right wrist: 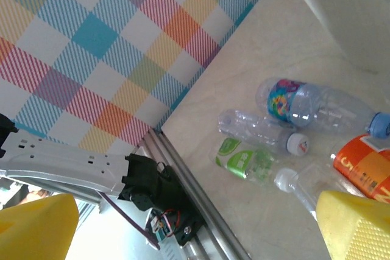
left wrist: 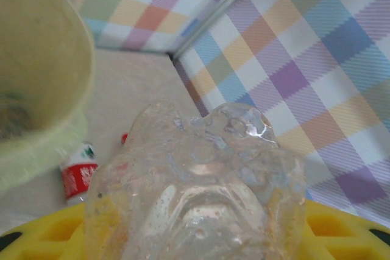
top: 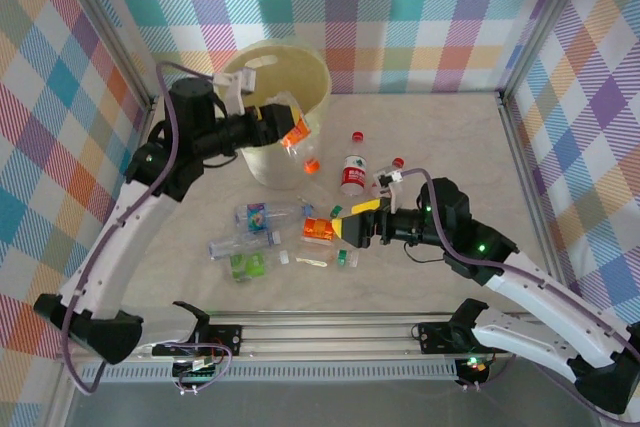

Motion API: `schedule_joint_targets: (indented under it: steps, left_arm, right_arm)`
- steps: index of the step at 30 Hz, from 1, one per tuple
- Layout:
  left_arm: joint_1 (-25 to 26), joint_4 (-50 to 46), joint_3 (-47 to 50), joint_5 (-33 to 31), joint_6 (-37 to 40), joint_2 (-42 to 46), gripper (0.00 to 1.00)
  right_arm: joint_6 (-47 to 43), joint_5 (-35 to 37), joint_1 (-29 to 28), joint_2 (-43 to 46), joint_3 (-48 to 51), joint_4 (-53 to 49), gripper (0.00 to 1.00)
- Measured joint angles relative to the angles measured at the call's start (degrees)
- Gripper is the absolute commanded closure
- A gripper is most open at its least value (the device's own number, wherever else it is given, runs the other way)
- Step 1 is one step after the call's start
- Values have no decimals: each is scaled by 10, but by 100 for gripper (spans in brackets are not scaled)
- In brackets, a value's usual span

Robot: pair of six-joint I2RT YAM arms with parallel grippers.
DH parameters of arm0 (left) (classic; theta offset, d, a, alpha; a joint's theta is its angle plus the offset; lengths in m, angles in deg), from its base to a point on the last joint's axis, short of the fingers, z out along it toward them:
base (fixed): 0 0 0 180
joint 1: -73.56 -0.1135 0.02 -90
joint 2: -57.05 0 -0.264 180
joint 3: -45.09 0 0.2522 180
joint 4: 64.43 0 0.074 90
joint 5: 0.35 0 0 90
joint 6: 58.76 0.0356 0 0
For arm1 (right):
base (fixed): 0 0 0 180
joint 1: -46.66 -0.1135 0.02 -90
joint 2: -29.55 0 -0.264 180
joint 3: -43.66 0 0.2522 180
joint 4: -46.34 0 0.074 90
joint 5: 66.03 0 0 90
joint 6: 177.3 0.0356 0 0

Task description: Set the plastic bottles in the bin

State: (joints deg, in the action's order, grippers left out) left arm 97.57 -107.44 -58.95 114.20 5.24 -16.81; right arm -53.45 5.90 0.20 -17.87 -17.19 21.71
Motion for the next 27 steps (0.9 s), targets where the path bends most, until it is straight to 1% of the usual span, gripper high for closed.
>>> schedule_joint_targets:
  steps: [5, 12, 18, 23, 27]
  left_arm:
    - [-36, -15, -46, -5, 6, -43, 49]
    - [-69, -22, -127, -16, 11, -84, 49]
    - [-96, -24, -191, -39, 37, -125, 49]
    - [-109, -45, -257, -56, 73, -191, 47]
    - [-114, -69, -277, -58, 103, -236, 47]
  right_arm:
    - [-20, 31, 0, 12, -2, -34, 0]
    - [-33, 82, 0, 35, -3, -71, 0]
    - [-31, 123, 0, 70, -3, -88, 0]
    - [-31, 147, 0, 89, -3, -121, 0]
    - [-30, 158, 0, 100, -3, -139, 0]
